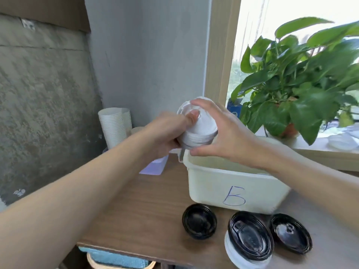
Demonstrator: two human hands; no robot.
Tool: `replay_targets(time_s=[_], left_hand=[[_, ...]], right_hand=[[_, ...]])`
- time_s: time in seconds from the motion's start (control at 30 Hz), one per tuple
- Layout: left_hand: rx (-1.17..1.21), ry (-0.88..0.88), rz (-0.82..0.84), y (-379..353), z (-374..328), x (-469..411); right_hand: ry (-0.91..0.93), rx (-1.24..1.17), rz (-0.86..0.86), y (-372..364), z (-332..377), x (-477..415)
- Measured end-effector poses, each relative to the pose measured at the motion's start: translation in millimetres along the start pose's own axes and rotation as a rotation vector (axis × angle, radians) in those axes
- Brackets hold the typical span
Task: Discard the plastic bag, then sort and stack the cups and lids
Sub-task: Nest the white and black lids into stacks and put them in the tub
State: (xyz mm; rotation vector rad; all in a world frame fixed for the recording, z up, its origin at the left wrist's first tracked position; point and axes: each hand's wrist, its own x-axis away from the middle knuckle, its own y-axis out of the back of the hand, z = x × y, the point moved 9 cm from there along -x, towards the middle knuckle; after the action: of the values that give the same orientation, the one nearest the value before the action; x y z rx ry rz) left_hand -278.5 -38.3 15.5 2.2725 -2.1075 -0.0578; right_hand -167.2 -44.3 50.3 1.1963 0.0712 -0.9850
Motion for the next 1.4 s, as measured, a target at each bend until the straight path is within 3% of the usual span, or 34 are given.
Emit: replay_targets(time_s=[0.27,0.43,0.6,0.73,0.97,1.4], left_hand=[[0.010,0.149,0.215,-56,25,-70],[-0.052,0.211,0.177,-54,59,-102],[-0.171,0.224,0.240,-60,72,-116],[-0.171,0.226,0.276,-65,73,-117],[-0.037,0.225,0.145,-61,72,-118],[-0.083,0.215,0.221,-61,71,-99]], right_hand=[[-0.217,-0.049,0.002,16,-94,-2],[-0.234,0.035,0.160,-8,-133,-4],[-0.153,0.233,0.279,-22,-144,-6],[-0.146,0.190,0.257,-23,-149,-6],[-0.181,0.011,0.102,-18,-150,-5],[-0.246,-0.054,0.135,-25,-154,-6]])
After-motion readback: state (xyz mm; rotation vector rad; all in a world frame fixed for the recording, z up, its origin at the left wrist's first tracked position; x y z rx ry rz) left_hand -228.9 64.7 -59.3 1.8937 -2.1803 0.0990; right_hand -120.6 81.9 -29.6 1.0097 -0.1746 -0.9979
